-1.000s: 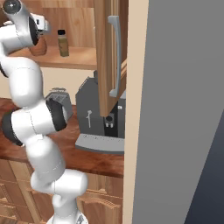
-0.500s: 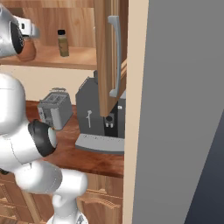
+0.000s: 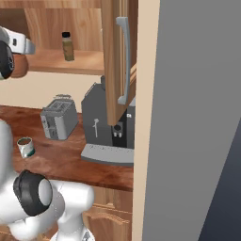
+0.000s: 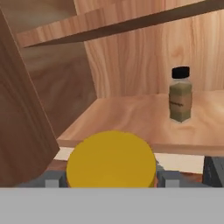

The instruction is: Pick the cinnamon and honey bottle from the cabinet and place them next to the mug.

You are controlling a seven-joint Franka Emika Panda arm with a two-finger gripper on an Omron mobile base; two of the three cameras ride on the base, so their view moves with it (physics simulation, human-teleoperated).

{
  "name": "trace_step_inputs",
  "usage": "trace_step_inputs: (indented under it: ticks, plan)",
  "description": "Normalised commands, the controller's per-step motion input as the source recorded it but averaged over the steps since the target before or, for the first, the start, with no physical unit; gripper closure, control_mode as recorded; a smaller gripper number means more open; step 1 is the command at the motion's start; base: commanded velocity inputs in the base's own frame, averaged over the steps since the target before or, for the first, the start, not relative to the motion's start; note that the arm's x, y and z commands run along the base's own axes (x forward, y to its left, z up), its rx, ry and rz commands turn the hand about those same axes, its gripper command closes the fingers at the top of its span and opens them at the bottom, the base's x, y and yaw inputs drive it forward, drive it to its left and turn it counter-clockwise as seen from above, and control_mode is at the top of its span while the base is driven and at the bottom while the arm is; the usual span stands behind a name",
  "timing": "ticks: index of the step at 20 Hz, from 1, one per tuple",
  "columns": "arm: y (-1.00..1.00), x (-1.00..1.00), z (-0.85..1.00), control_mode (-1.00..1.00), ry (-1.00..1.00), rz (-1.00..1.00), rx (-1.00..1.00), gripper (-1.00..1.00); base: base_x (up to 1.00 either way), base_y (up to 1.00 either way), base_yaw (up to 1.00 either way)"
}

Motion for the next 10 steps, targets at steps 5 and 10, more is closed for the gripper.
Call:
trace_step_inputs:
  ticks: [5, 10]
  plan:
    - [-0.32, -0.74, -0.18, -1.0, 0.0, 0.0, 0.03, 1.0, 0.0, 0.0, 0.0]
    - [-0.48, -0.45, -0.34, -1.0, 0.0, 0.07, -0.02, 1.0, 0.0, 0.0, 0.0]
